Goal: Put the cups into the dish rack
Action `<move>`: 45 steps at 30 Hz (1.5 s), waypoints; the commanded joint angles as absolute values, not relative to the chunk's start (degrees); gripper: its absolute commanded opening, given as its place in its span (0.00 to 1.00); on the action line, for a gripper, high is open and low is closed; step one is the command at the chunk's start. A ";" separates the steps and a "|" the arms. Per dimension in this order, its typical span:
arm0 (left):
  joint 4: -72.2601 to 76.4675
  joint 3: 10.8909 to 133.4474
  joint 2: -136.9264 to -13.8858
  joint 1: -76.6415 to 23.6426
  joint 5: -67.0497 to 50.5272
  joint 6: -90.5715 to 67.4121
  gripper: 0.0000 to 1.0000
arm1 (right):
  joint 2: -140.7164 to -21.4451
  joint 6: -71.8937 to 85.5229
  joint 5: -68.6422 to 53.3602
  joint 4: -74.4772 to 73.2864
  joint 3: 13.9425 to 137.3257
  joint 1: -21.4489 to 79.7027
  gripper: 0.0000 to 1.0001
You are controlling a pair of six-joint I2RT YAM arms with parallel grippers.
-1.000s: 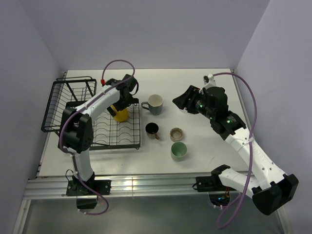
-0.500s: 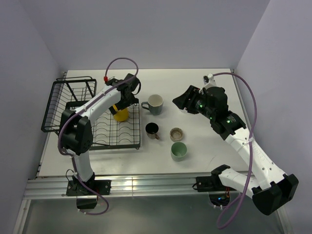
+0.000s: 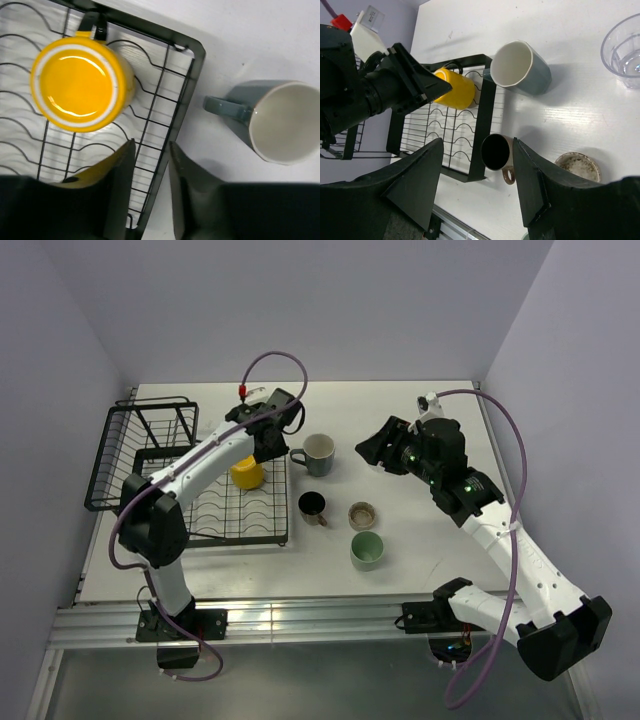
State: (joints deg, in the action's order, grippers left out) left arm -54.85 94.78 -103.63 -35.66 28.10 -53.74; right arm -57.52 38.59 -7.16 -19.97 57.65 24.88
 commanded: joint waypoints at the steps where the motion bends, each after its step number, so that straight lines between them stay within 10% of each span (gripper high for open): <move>1: -48.52 92.82 -103.27 -35.60 22.94 -48.78 0.31 | -57.48 37.79 -5.89 -20.04 59.59 25.22 0.65; 9: -48.16 93.34 -110.29 -34.54 22.76 -49.92 0.02 | -56.95 37.09 -4.92 -21.18 59.94 25.31 0.65; 45: -50.71 85.34 -106.44 -23.29 31.55 -54.67 0.01 | -67.23 33.93 -3.69 -18.72 58.62 27.07 0.64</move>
